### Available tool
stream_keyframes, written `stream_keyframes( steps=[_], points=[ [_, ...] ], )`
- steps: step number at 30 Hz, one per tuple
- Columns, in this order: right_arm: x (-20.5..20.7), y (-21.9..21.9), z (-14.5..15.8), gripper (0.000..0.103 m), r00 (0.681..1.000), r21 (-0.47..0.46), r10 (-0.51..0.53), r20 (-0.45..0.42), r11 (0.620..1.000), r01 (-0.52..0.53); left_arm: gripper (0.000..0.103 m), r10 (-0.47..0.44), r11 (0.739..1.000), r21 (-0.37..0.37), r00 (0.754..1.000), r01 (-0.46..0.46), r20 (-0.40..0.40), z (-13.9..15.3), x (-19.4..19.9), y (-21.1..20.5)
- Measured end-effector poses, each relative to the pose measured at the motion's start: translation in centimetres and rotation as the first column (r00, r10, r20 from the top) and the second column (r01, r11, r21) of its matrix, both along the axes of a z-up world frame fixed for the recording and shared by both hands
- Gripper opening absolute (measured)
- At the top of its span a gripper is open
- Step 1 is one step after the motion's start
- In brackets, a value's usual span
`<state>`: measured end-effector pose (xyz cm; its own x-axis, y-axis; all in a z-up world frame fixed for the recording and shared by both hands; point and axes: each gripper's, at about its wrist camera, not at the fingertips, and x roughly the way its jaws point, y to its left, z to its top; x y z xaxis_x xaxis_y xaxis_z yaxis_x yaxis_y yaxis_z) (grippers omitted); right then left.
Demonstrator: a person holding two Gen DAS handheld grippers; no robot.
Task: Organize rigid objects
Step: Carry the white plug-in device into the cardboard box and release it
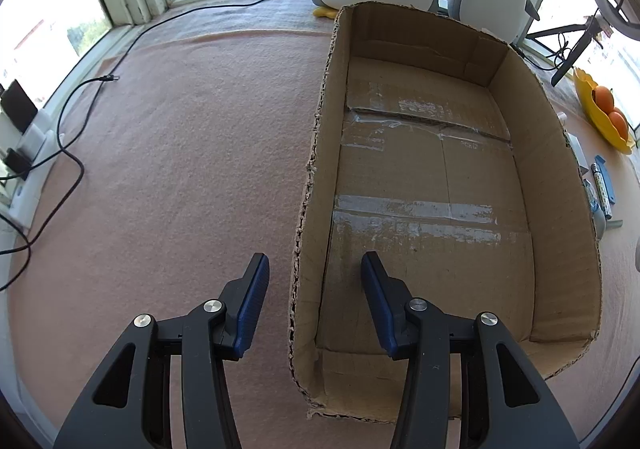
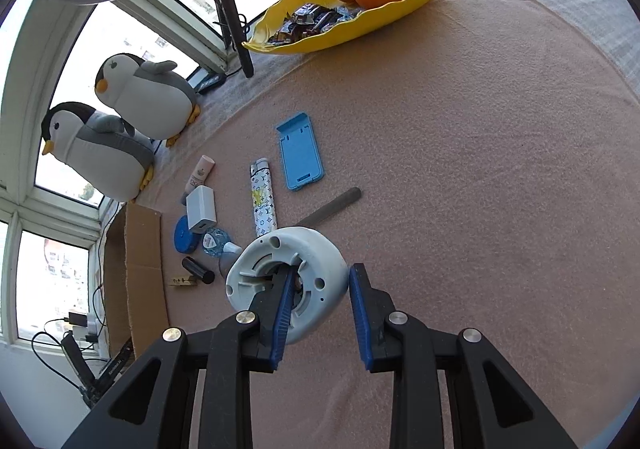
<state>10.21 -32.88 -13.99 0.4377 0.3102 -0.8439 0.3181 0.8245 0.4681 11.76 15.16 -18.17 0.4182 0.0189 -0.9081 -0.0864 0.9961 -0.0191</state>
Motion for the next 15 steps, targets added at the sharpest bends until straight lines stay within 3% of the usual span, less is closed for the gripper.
stream_keyframes(
  steps=[6, 15],
  points=[
    [1.5, 6.0, 3.6, 0.025, 0.986, -0.018, 0.144, 0.089, 0.990, -0.143, 0.047, -0.001, 1.000, 0.004, 1.000, 0.001, 0.002, -0.1, 0.0, -0.1],
    [3.2, 16.5, 5.5, 0.025, 0.919, -0.052, 0.362, 0.155, 0.932, -0.359, 0.047, 0.007, 1.000, -0.007, 1.000, -0.007, 0.007, 0.0, -0.2, 0.0]
  ],
)
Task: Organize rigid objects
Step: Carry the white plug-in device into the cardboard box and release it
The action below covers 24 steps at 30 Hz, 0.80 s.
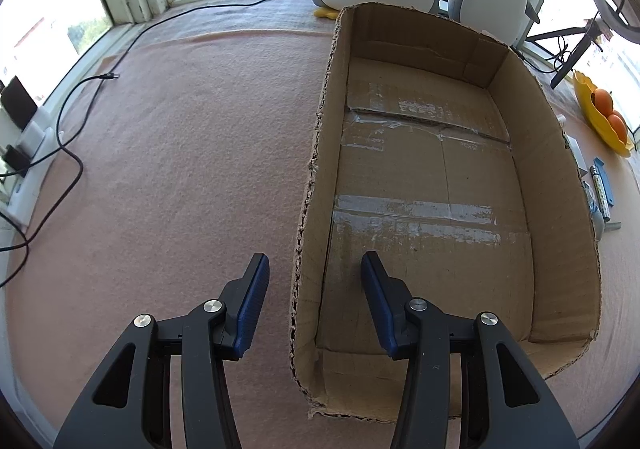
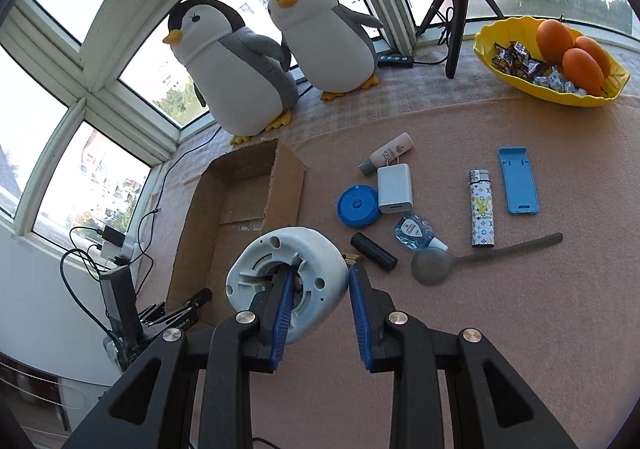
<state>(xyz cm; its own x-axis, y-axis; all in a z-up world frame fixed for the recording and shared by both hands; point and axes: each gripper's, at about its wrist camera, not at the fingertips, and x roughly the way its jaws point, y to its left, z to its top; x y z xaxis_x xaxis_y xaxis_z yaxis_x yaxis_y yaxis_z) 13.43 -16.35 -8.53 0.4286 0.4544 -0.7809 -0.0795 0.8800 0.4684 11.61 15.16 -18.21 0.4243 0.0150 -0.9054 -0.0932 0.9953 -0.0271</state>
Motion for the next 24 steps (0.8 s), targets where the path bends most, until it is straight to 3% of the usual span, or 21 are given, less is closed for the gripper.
stream_keyframes(
  steps=[12, 24],
  points=[
    [0.9, 10.5, -1.9, 0.025, 0.982, -0.026, 0.190, -0.001, 0.981, -0.190, 0.047, 0.002, 1.000, -0.004, 1.000, -0.002, 0.000, 0.0, 0.0, 0.1],
    [2.0, 13.7, -3.1, 0.025, 0.970, -0.111, 0.244, -0.009, 0.963, -0.243, 0.047, 0.008, 1.000, -0.010, 1.000, -0.008, 0.003, -0.1, -0.1, 0.2]
  ],
)
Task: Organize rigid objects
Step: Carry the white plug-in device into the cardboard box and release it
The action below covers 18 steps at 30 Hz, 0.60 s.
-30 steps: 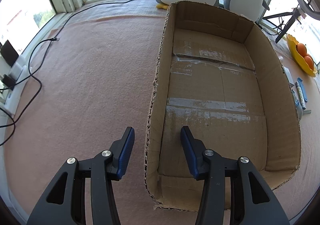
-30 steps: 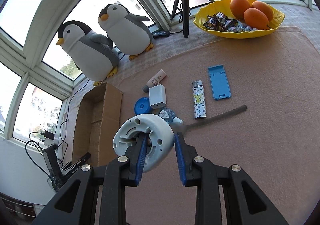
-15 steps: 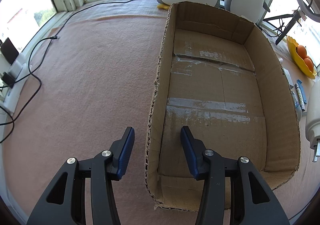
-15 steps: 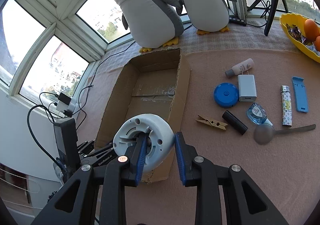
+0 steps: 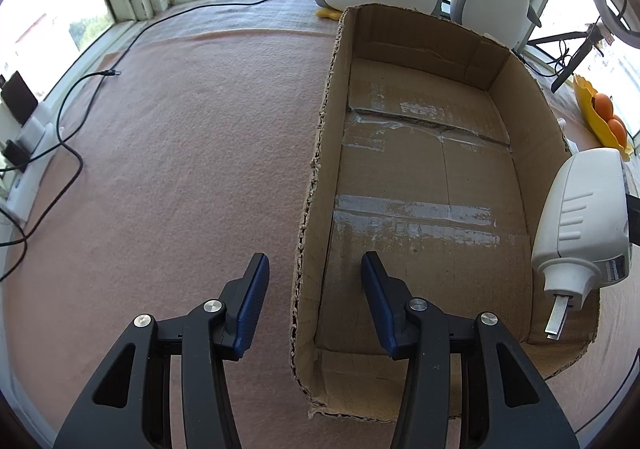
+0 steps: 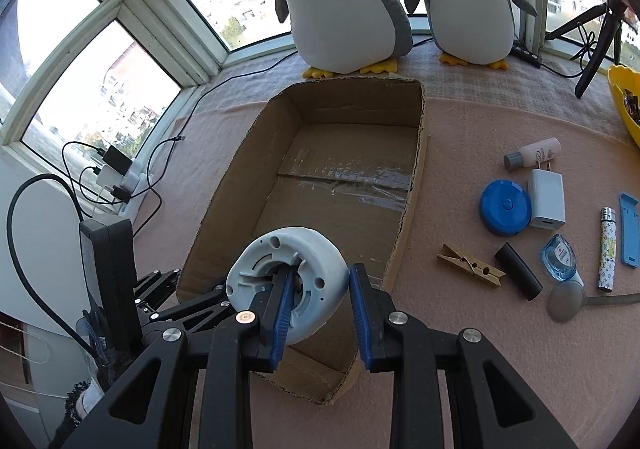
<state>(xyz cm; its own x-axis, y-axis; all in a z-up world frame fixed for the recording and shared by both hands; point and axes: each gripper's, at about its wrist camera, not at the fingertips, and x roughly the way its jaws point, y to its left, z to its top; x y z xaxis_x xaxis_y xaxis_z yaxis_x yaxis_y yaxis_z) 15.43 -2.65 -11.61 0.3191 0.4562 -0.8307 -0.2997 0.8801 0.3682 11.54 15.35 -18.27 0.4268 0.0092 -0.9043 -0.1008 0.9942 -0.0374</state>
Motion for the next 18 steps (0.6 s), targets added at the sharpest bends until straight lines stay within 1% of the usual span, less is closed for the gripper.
stream_keyframes(
  steps=[3, 4, 6, 10, 14, 16, 18],
  points=[
    [0.1, 0.4, -0.1, 0.026, 1.000, -0.015, 0.010, 0.005, 1.000, -0.010, 0.047, -0.001, 1.000, 0.001, 1.000, 0.001, -0.001, 0.0, 0.0, 0.0],
    [0.1, 0.5, -0.1, 0.028, 1.000, -0.013, 0.016, 0.003, 1.000, -0.016, 0.047, -0.001, 1.000, 0.001, 1.000, 0.001, -0.001, 0.0, -0.1, 0.0],
    [0.2, 0.6, 0.0, 0.028, 1.000, -0.009, 0.018, 0.011, 1.000, -0.018, 0.047, -0.002, 1.000, 0.001, 1.000, 0.002, -0.001, 0.0, -0.1, 0.0],
    [0.2, 0.2, 0.8, 0.045, 0.999, -0.018, 0.011, 0.046, 1.000, -0.010, 0.047, -0.003, 1.000, 0.005, 1.000, 0.003, 0.000, 0.0, 0.0, -0.2],
    [0.2, -0.6, 1.1, 0.045, 0.999, -0.015, -0.007, 0.051, 1.000, 0.008, 0.047, -0.003, 1.000, 0.007, 1.000, 0.003, 0.001, 0.0, 0.0, -0.3],
    [0.1, -1.1, 1.3, 0.048, 0.999, -0.007, -0.016, 0.051, 1.000, 0.016, 0.047, -0.003, 1.000, 0.007, 1.000, 0.003, 0.001, 0.0, 0.0, -0.3],
    [-0.1, -1.7, 1.4, 0.049, 0.998, 0.002, -0.027, 0.053, 1.000, 0.026, 0.047, -0.003, 1.000, 0.010, 1.000, 0.003, 0.002, 0.0, 0.0, -0.3]
  ],
)
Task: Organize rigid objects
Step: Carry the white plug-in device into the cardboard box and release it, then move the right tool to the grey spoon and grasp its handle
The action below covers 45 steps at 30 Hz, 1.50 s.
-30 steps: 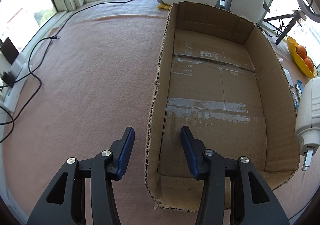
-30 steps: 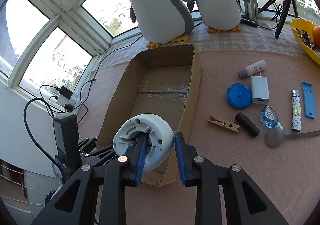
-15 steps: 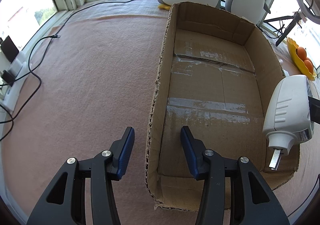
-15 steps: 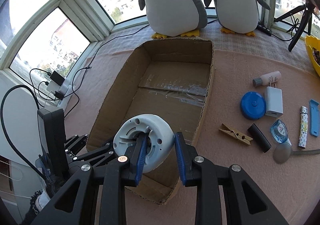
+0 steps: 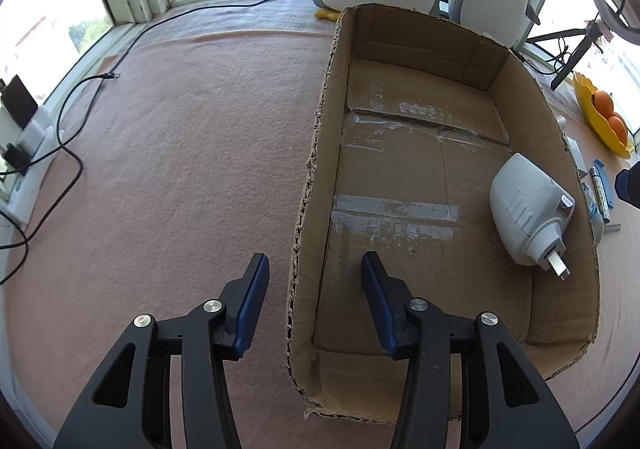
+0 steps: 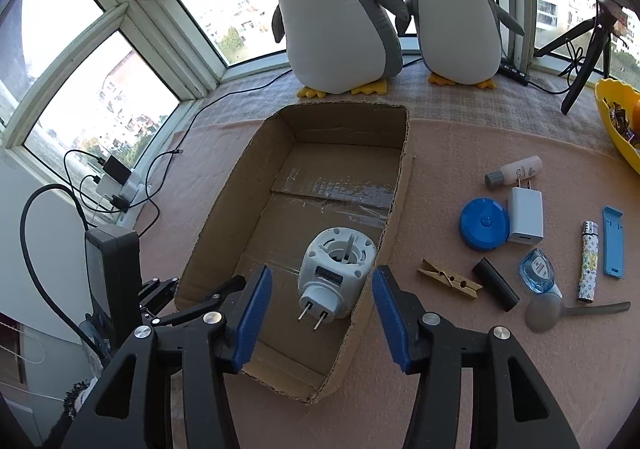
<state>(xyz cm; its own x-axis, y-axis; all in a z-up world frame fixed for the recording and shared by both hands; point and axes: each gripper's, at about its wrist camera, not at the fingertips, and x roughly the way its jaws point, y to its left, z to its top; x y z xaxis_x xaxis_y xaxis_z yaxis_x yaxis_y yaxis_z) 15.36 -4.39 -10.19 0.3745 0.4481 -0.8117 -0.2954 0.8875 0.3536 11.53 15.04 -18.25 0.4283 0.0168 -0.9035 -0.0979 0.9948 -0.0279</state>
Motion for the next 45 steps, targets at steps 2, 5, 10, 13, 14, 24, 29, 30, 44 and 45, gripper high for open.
stream_keyframes(
  steps=[2, 5, 10, 13, 14, 24, 29, 30, 44, 45],
  points=[
    [-0.2, -0.8, 0.2, 0.049, 1.000, 0.008, -0.010, 0.002, 1.000, 0.010, 0.047, 0.000, 1.000, 0.001, 1.000, 0.000, -0.001, 0.0, 0.0, 0.0],
    [-0.5, -2.3, 0.7, 0.053, 0.999, 0.031, -0.042, 0.010, 0.999, 0.042, 0.047, -0.001, 1.000, 0.004, 1.000, 0.001, 0.000, 0.0, 0.0, -0.1],
    [-1.3, -5.6, 1.4, 0.056, 0.994, 0.028, -0.105, 0.036, 0.994, 0.104, 0.047, -0.002, 1.000, 0.008, 1.000, 0.002, 0.001, 0.0, 0.0, -0.2],
    [-1.8, -8.3, 1.7, 0.056, 0.988, 0.026, -0.150, 0.047, 0.988, 0.149, 0.047, -0.003, 1.000, 0.010, 1.000, 0.003, 0.001, 0.0, 0.0, -0.2],
    [-2.0, -9.3, 1.8, 0.056, 0.984, 0.022, -0.169, 0.051, 0.986, 0.168, 0.047, -0.003, 1.000, 0.010, 1.000, 0.003, 0.002, 0.0, 0.0, -0.2],
    [-2.7, -19.1, 1.8, 0.056, 0.930, -0.023, -0.360, 0.070, 0.932, 0.362, 0.047, -0.003, 1.000, 0.010, 1.000, 0.002, 0.003, 0.0, 0.0, -0.2],
    [-2.6, -22.2, 0.9, 0.056, 0.908, -0.073, -0.412, 0.071, 0.906, 0.417, 0.047, -0.003, 1.000, 0.011, 1.000, 0.003, 0.003, 0.0, 0.0, -0.2],
    [-2.6, -22.8, 0.8, 0.056, 0.904, -0.083, -0.422, 0.074, 0.900, 0.427, 0.047, -0.003, 1.000, 0.011, 1.000, 0.003, 0.003, 0.0, 0.0, -0.2],
    [-1.3, -24.9, -2.4, 0.056, 0.922, -0.144, -0.387, 0.005, 0.912, 0.383, 0.047, -0.002, 1.000, 0.013, 1.000, 0.002, 0.004, 0.0, -0.1, -0.2],
    [-1.3, -24.2, -2.5, 0.056, 0.935, -0.147, -0.355, 0.011, 0.924, 0.353, 0.047, -0.001, 1.000, 0.014, 1.000, 0.001, 0.004, 0.0, -0.1, -0.1]
  ],
)
